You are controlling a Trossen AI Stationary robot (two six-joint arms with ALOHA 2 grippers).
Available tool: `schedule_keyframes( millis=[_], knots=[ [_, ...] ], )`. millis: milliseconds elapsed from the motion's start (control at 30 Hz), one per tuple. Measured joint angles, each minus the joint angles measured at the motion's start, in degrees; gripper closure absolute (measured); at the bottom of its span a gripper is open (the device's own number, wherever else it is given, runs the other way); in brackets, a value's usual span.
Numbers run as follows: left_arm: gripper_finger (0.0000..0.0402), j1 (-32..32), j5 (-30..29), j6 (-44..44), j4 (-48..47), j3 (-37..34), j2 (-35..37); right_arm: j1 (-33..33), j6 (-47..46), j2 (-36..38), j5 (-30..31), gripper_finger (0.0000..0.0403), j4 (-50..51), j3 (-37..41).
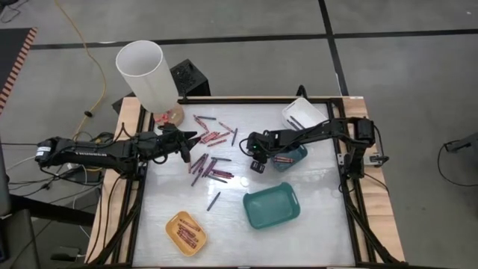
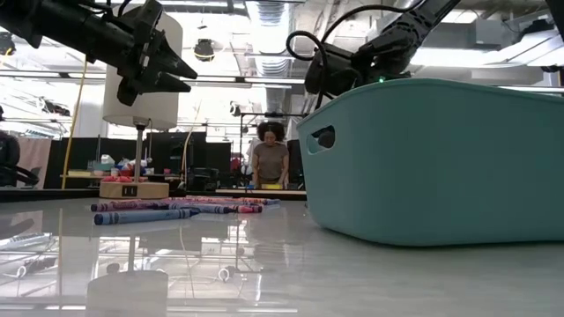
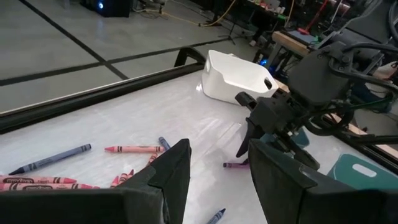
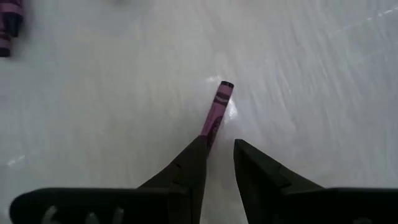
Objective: Sort crayons
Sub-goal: Put the purple crayon into the blue bin
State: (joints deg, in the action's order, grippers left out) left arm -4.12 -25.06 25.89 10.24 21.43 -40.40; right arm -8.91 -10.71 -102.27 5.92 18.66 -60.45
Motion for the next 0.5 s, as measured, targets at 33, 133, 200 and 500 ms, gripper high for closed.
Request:
schedule_keyframes(
  millis=[33,133,200,500],
  knots=[
    [0.0251,0.00,-0.06,0.00,-0.02,0.00,0.00,0.00,-0.15,0.02,-0.05,0.0288,-0.28,0.02],
    [0.0251,0.00,-0.07,-0.09,-0.06,0.00,0.00,-0.21,-0.69,-0.22,-0.14,0.0288,0.81,-0.60],
    [0.0251,0.00,-0.07,-0.11,-0.07,0.00,0.00,-0.33,-0.76,-0.27,0.02,0.0288,0.94,-1.35],
    [0.0251,0.00,0.37,-0.13,-0.28,0.01,0.00,-0.19,-1.06,-0.14,0.05,0.0288,1.45,-2.47]
  ],
)
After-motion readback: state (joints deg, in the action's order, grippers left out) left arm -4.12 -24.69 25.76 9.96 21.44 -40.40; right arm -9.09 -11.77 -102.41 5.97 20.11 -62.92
